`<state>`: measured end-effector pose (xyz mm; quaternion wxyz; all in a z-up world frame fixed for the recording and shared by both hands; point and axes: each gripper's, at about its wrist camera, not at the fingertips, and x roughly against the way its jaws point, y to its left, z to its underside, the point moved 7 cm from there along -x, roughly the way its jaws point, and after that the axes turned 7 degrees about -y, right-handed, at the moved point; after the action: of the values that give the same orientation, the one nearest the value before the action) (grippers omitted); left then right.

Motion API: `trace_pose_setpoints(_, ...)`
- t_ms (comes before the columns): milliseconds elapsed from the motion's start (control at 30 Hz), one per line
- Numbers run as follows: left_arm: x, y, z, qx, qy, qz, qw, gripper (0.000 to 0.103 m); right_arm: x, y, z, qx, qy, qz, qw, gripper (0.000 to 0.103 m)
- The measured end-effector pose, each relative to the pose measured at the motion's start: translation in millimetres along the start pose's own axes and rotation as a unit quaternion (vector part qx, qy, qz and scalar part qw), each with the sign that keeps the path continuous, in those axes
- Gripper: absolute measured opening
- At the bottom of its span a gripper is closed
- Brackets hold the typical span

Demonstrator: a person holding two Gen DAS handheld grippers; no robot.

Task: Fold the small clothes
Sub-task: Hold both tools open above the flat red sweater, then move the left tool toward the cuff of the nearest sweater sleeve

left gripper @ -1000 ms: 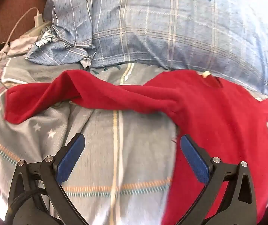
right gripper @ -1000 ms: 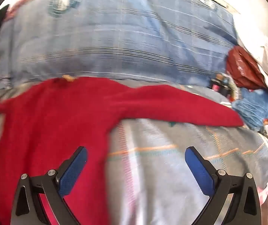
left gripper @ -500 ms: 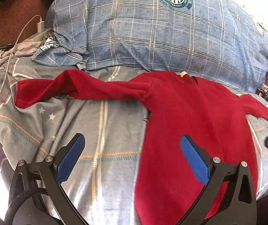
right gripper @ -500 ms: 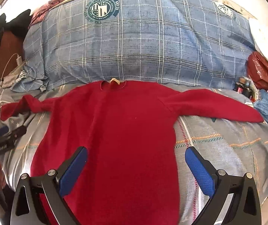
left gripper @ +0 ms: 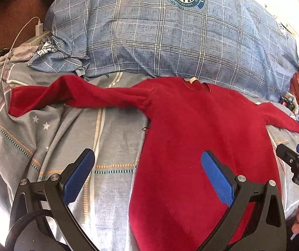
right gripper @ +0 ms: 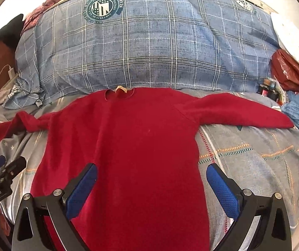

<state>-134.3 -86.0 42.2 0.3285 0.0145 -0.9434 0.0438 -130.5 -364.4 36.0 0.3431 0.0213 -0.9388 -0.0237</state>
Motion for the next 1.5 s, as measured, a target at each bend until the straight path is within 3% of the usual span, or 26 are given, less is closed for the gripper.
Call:
trace_pose_setpoints(333, -12.2, -6.5, -2.3, -0.022, 0.002, -0.015, 0.9996, 0.103, -12.1, 4.0, -3.6, 0.015, 0.006, 0.008, 1.0, 0.103)
trace_pose_setpoints(1500, -62.1, 14.8, -6.7, -0.001, 0.016, -0.043, 0.9989, 0.103, -74.4, 48.0, -6.9, 0.038, 0.031, -0.001, 0.999, 0.103)
